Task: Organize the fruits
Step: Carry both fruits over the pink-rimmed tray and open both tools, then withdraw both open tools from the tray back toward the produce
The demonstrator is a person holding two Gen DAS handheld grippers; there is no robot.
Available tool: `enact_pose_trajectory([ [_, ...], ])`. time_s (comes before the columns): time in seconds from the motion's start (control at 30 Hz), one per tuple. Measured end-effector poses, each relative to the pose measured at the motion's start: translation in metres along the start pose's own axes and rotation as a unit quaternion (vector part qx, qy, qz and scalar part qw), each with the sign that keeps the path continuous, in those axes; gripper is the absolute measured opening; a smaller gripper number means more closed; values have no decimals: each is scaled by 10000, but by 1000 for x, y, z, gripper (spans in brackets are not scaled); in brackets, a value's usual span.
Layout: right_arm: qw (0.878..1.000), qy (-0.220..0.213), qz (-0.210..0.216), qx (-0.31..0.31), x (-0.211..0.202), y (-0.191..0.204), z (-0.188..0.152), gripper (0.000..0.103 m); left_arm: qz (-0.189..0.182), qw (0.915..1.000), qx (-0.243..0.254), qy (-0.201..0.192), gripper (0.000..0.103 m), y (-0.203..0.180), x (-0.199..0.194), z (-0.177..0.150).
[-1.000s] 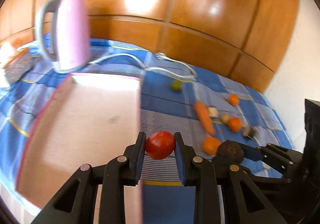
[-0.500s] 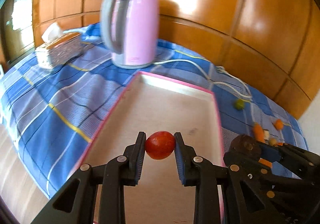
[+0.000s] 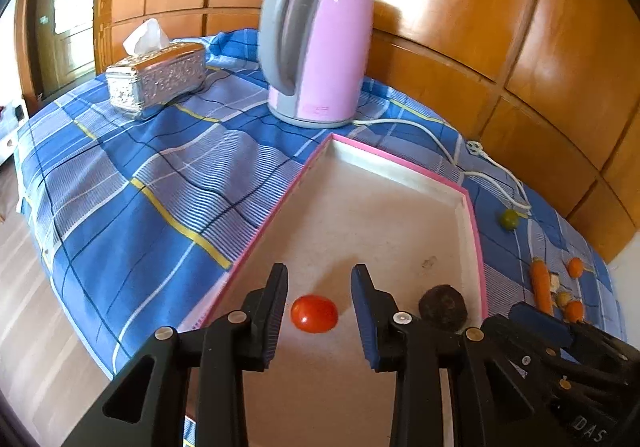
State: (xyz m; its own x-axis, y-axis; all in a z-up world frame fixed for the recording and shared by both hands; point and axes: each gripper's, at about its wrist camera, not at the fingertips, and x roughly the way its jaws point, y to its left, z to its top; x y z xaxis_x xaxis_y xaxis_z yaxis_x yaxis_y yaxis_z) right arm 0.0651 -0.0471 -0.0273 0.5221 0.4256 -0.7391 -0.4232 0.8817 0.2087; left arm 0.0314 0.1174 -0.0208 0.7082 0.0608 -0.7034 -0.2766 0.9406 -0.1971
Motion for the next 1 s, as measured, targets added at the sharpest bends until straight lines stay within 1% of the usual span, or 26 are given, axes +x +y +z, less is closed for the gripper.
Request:
enact_pose_trajectory([
  [0.1,9998,-55,-173,66,-8,-7,-8,45,-109,9998,170,3,33,-13,-5,-4],
  [0.2,9991,-129,-396,95,-16,-13,-15,45,-233,9992,339,1,36,-27,-8,-9],
  [0.37,9974,-260,-671,94,-29,-21,-23,45,-410,9974,594,31,36,-49,-13,-16],
  [0.7,9935,-402,-1012,333,-47,-46,-37,45,-620,9935,949,92,36,-77,-18,-26],
  [1.0,9867,-443,-1362,763,-64,-84,-52,45,-759,9893,1228,210,36,-98,-17,-35],
])
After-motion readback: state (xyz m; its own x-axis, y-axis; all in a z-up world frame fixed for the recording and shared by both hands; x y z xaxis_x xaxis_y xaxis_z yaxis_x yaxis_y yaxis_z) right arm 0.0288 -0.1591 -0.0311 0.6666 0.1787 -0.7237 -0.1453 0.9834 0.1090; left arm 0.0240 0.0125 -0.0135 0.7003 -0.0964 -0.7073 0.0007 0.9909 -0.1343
